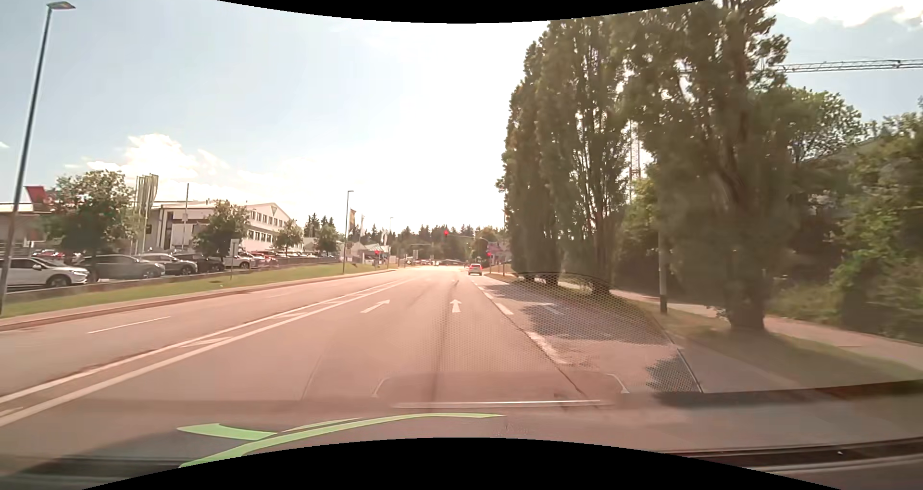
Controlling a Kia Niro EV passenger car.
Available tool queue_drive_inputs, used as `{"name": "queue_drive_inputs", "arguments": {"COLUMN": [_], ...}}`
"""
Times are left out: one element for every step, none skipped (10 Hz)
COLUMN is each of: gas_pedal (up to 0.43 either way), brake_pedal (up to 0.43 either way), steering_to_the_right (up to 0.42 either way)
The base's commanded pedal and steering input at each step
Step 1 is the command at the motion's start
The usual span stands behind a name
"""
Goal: Follow the waypoints while adhering to traffic rules and regulations
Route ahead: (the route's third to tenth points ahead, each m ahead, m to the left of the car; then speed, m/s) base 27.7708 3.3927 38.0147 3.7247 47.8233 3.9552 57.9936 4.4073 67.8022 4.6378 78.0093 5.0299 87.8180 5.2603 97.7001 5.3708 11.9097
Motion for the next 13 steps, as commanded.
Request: {"name": "queue_drive_inputs", "arguments": {"gas_pedal": [0.000,0.000,0.000,0.000,0.000,0.000,0.000,0.000,0.000,0.000,0.000,0.000,0.000], "brake_pedal": [0.128,0.128,0.116,0.098,0.091,0.067,0.061,0.043,0.037,0.030,0.030,0.030,0.030], "steering_to_the_right": [-0.001,-0.001,0.001,0.002,0.002,0.002,0.002,0.002,0.002,0.002,0.002,0.002,0.002]}}
